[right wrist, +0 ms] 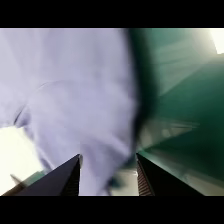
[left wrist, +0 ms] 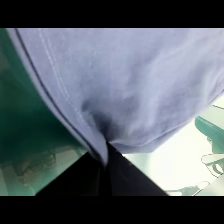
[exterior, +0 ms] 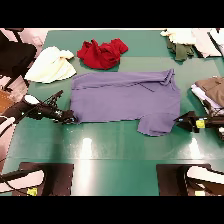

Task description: Fold the shirts.

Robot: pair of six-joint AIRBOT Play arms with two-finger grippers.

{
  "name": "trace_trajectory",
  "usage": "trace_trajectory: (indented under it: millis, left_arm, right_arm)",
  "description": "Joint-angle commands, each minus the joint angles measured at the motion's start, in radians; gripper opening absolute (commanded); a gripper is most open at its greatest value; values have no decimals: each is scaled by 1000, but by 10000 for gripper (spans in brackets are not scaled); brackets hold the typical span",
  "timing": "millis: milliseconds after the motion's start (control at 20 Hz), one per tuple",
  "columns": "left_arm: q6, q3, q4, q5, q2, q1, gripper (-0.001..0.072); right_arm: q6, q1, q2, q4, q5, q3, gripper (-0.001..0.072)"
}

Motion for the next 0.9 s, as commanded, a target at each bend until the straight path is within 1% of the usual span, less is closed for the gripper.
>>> trace_trajectory:
  millis: [0,100,200,250,350,500,550,650,750,850]
  left_arm:
    - [1,1,-3,-2,1,0,23]
    - [1,1,-3,-2,1,0,23]
    - [0,1,-6,-2,1,0,23]
    - [1,1,-5,-1,5,0,23]
    - [0,1,2,-2,27,5,22]
    - [-31,1,5,-63,100,51,22]
    - [-50,1,18,-91,140,66,22]
    - [-118,1,87,-145,249,76,21]
    - [-180,1,138,-203,365,76,21]
    - [-223,1,163,-247,455,76,21]
  right_arm:
    - [-11,100,-27,33,-79,-46,409]
    - [-12,164,-58,58,-110,-45,392]
    - [-53,201,-64,137,-132,-45,123]
    - [-73,209,-51,163,-132,-45,20]
    - [-72,203,13,158,-128,-45,21]
    - [-29,151,151,130,-41,-45,21]
    - [-1,134,211,89,-8,-46,20]
    - [61,109,336,2,52,-46,20]
    - [121,99,470,-56,104,-46,20]
    - [190,112,584,-114,134,-47,20]
